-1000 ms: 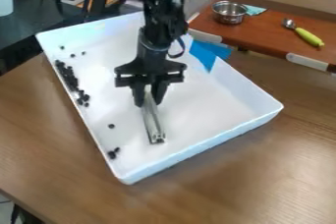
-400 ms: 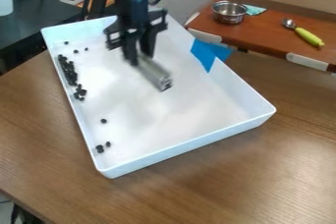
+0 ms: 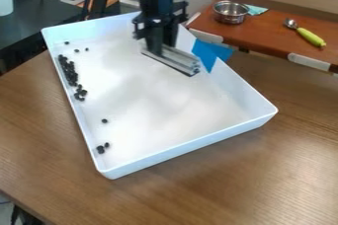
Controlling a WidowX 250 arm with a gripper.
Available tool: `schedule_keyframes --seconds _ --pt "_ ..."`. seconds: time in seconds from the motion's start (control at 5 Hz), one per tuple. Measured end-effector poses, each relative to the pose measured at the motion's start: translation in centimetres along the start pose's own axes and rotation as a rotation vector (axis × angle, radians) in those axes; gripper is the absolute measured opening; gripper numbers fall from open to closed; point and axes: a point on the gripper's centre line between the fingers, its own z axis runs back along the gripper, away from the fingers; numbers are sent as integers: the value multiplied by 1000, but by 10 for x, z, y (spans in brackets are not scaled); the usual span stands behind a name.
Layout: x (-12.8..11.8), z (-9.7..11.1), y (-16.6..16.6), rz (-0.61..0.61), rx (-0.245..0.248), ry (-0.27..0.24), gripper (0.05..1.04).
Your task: Sweep into pile
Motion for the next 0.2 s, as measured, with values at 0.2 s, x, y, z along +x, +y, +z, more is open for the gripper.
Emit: schedule_keyframes --seconds 0.2 --pt "-5 -23 -10 26 65 -28 384"
